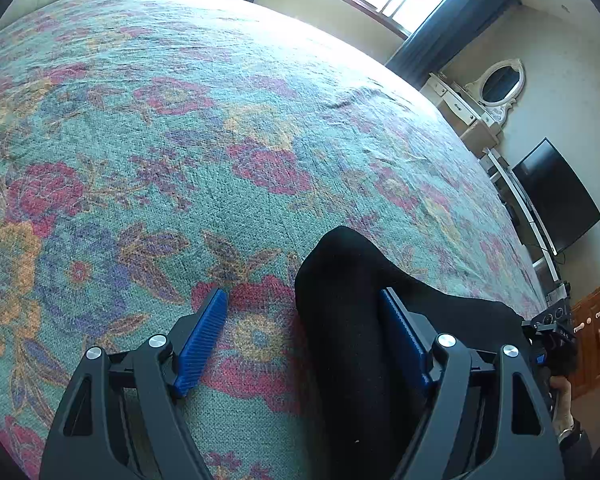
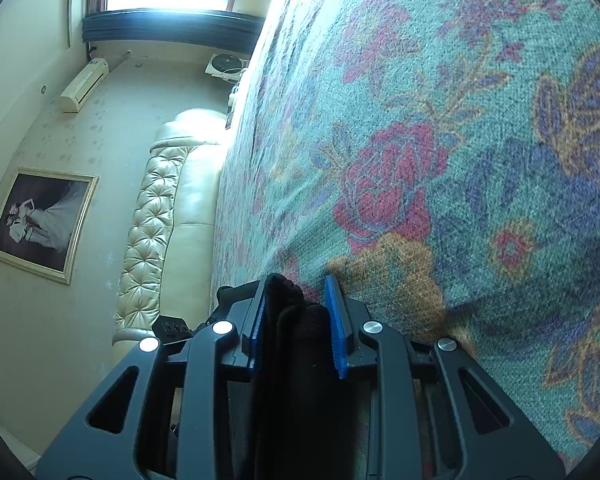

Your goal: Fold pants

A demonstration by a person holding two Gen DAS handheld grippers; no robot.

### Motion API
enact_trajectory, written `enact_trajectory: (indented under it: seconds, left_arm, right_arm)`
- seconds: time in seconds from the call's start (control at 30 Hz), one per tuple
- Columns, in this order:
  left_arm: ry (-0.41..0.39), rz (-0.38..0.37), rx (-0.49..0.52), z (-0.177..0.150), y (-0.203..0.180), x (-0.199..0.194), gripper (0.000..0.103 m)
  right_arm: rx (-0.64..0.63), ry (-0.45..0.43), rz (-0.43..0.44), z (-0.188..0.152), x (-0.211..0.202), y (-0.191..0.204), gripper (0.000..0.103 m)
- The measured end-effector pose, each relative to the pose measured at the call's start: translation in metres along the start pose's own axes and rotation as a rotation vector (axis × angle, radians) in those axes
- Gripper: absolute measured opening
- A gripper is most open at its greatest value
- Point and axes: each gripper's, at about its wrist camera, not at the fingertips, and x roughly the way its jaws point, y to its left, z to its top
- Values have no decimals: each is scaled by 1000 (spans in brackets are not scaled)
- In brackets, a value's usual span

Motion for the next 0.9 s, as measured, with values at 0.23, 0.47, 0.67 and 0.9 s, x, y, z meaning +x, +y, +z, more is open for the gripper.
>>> enact_trajectory:
  seconds: [0.23, 0.47, 0.67, 0.9]
  left_arm:
    - [0, 1, 12, 1, -1, 4, 78]
    - [0, -18, 0, 3, 1, 5, 81]
    - [2, -22, 13, 6, -2, 5, 85]
    - [-23, -67, -38, -7, 11, -11, 85]
  right_arm:
    - [60, -14, 59, 3, -9, -13, 26]
    - [70, -42, 91, 1, -25, -21, 28]
    - [71, -68, 103, -8, -51, -32, 30]
    - [80, -120, 96, -31, -93, -45, 30]
